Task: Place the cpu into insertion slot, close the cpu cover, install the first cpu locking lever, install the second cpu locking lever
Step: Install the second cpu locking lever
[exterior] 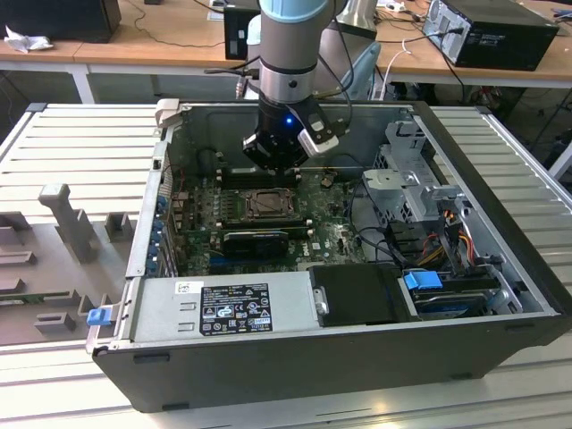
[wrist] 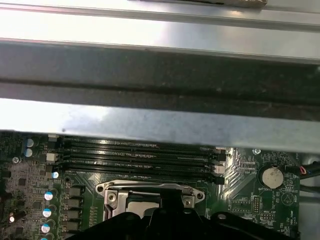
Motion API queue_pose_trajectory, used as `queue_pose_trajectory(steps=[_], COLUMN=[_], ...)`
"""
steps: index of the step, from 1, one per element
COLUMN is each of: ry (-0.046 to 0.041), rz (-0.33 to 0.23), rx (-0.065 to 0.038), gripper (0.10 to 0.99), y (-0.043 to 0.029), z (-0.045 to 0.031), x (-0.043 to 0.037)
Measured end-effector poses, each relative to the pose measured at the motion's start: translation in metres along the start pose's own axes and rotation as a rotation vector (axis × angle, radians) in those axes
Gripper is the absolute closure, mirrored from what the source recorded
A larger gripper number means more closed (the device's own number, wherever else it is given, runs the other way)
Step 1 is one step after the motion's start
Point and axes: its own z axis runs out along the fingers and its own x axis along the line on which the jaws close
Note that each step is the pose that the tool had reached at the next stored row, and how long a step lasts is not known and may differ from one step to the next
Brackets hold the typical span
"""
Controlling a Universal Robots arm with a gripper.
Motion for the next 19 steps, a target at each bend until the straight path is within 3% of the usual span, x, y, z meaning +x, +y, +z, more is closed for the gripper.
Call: queue_pose_trajectory(steps=[4, 10, 19], ry=[0.0001, 0.0, 0.0001], rz=[0.0, 0.0, 0.0], rx=[0.0, 0.0, 0.0], gripper=[0.98, 0.98, 0.98], y=[-0.002, -0.0014, -0.0071], z=[-0.0003, -0.0114, -0.0119], x=[0.0001, 0.0, 0.0004])
